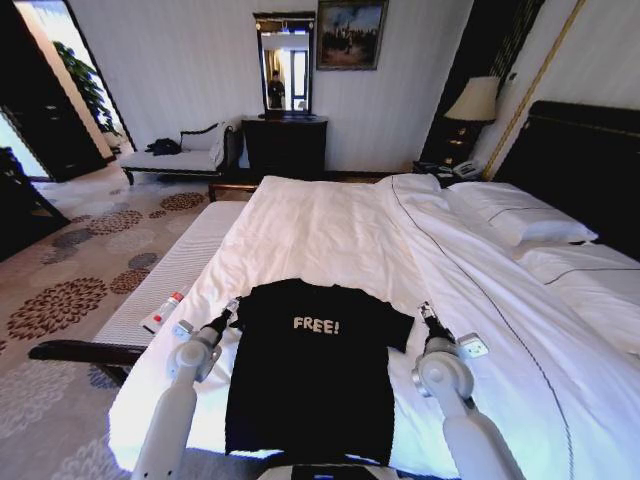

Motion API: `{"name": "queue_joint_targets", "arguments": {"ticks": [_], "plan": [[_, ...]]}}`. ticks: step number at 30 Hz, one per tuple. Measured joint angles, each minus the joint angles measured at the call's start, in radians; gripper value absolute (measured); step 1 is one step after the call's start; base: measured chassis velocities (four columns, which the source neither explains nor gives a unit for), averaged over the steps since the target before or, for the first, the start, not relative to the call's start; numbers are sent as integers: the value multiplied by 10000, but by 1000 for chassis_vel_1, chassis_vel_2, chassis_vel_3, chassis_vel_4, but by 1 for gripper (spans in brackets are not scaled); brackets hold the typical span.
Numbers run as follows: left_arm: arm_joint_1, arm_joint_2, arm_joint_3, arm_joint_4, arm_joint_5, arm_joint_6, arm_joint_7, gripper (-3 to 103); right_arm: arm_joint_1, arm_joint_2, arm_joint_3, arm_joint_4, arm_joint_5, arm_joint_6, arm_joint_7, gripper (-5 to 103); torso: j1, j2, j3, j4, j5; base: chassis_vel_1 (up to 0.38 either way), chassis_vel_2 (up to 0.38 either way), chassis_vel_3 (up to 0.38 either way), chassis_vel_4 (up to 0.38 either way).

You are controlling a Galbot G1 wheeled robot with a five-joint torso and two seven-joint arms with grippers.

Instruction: Fold the clothes on the bed.

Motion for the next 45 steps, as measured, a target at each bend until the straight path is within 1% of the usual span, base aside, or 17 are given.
{"name": "queue_joint_targets", "arguments": {"ticks": [4,6,8,11,13,17,20,22,23,26,27,29,30,32,34,36,45], "plan": [[-53,-113,91,121,114,-8,103,100,0,2,4,-52,0,0,-13,100,0,0,0,0,0,0,0,0,0],[-67,-144,120,156,180,-34,144,103,1,5,4,-66,1,0,-17,100,0,0,0,0,0,0,0,0,0],[-99,-188,151,217,291,-113,210,100,-1,6,4,-84,0,0,-23,100,0,0,0,0,-1,0,0,0,0],[-136,-278,160,278,425,-227,267,84,-12,16,4,-93,1,0,-35,100,0,0,0,0,-2,0,0,0,0],[-136,-293,160,280,439,-240,273,84,-16,20,4,-93,1,0,-35,100,0,0,-1,0,-2,0,0,0,0],[-98,-326,148,266,507,-304,289,62,-54,18,16,-58,1,0,-39,100,0,0,0,0,-2,0,0,0,0],[-70,-326,126,223,572,-363,290,57,-76,13,19,-58,0,1,-46,100,0,0,0,0,-2,0,0,0,0],[-19,-318,105,184,662,-425,292,46,-102,13,20,-59,-2,6,-53,100,0,0,-1,0,-2,0,0,0,0],[-19,-318,105,184,662,-425,292,46,-102,13,20,-59,-2,6,-53,100,0,0,-1,0,-2,0,0,0,0],[84,-302,79,127,764,-461,320,30,-139,12,13,-59,-13,12,-62,100,0,0,0,0,-1,0,0,0,0],[84,-302,79,127,764,-461,320,30,-139,12,13,-59,-13,12,-62,100,0,0,0,0,-1,0,0,0,0],[134,-310,69,84,803,-463,333,24,-160,1,9,-52,-16,14,-68,100,0,0,-1,0,-2,0,0,0,0],[155,-316,69,66,836,-463,338,14,-168,-9,10,-48,-17,15,-71,100,0,0,-1,0,-2,0,0,0,0],[168,-320,68,58,863,-463,340,14,-177,-21,14,-46,-17,16,-72,100,0,0,-1,0,-2,0,0,0,0],[182,-324,65,40,900,-463,341,3,-204,-42,28,-32,-15,19,-76,100,0,0,-1,0,-2,0,0,0,0],[210,-324,29,-23,914,-464,342,0,-245,-71,54,-14,-5,28,-85,100,0,0,0,0,-2,0,0,0,0],[509,69,-242,-473,1133,-558,342,0,-332,-134,131,-9,24,61,-107,100,0,0,-1,0,-2,0,0,0,0]]}}
